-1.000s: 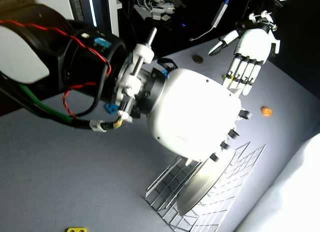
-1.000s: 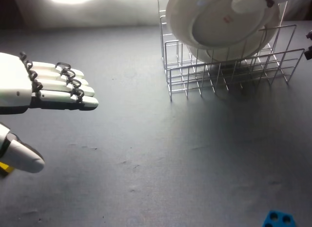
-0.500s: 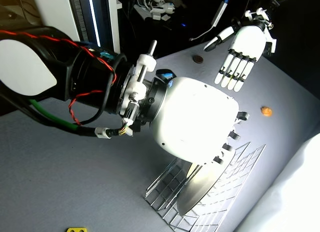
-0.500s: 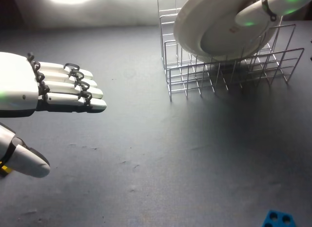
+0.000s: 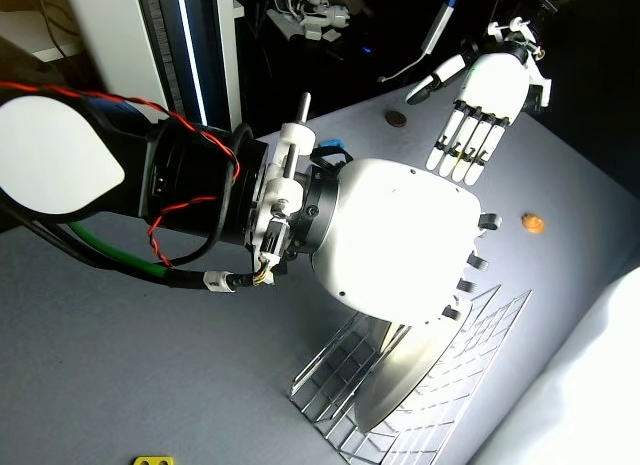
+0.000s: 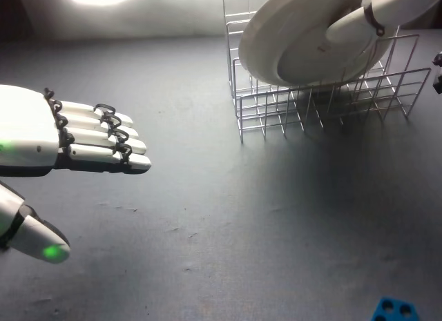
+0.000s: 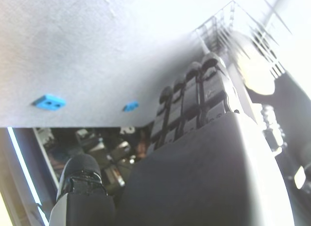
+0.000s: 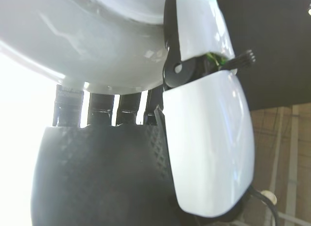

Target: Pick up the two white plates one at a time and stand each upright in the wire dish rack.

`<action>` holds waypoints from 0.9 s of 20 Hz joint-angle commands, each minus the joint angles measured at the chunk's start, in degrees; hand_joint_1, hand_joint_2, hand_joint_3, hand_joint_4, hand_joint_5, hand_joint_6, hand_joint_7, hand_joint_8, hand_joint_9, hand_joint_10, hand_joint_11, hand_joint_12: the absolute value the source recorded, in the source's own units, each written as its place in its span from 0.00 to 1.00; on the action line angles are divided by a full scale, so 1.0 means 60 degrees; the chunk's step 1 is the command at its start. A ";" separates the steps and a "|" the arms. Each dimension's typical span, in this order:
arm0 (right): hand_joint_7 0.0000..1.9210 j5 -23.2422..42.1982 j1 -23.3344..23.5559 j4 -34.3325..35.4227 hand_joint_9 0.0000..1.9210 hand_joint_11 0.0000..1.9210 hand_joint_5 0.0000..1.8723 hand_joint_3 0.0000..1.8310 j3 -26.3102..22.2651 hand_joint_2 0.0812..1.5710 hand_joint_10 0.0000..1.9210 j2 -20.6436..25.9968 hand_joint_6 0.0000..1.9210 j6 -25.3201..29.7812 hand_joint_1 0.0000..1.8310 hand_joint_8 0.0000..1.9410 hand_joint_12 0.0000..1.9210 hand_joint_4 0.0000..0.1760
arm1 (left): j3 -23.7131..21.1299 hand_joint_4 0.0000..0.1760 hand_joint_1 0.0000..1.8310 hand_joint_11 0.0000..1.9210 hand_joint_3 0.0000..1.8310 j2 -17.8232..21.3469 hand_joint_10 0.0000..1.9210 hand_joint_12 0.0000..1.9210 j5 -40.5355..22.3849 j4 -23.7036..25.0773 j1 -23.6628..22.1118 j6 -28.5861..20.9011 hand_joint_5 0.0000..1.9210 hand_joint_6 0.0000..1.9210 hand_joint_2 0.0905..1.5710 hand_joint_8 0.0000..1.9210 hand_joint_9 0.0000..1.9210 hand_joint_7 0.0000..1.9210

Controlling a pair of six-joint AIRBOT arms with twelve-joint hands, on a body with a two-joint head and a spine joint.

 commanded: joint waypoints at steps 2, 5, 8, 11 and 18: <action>0.56 0.0831 0.0043 0.0379 0.53 0.46 0.55 0.00 0.0038 0.66 0.53 -0.0009 0.48 0.0152 0.76 0.40 0.56 0.00 | 0.0120 0.00 0.00 0.00 0.00 -0.0004 0.00 0.00 -0.0324 -0.0561 -0.0073 -0.0156 0.00 0.00 0.64 0.00 0.00 0.00; 0.59 0.0635 -0.0043 0.0379 0.55 0.49 0.57 0.00 0.0114 0.65 0.49 -0.0110 0.44 0.0157 0.76 0.35 0.53 0.00 | 0.0180 0.00 0.00 0.00 0.00 -0.0052 0.00 0.00 -0.0203 -0.0419 -0.0095 -0.0313 0.00 0.00 0.64 0.00 0.00 0.00; 0.56 0.0499 -0.0234 0.0383 0.52 0.47 0.55 0.00 0.0268 0.66 0.52 -0.0281 0.48 0.0157 0.76 0.39 0.55 0.00 | 0.0232 0.00 0.00 0.00 0.00 -0.0145 0.00 0.00 -0.0087 -0.0132 -0.0136 -0.0673 0.00 0.00 0.64 0.00 0.00 0.00; 0.61 0.0549 -0.0483 0.0383 0.55 0.50 0.58 0.00 0.0492 0.64 0.47 -0.0544 0.44 0.0155 0.76 0.34 0.53 0.00 | 0.0249 0.00 0.00 0.00 0.00 -0.0170 0.00 0.00 0.0014 -0.0116 -0.0176 -0.0812 0.00 0.00 0.64 0.00 0.00 0.00; 0.59 0.0512 -0.0607 0.0458 0.54 0.47 0.56 0.00 0.0892 0.65 0.50 -0.0944 0.45 0.0154 0.76 0.38 0.55 0.00 | 0.0228 0.00 0.00 0.00 0.00 -0.0178 0.00 0.00 0.0175 0.0148 -0.0178 -0.0967 0.00 0.00 0.64 0.00 0.00 0.00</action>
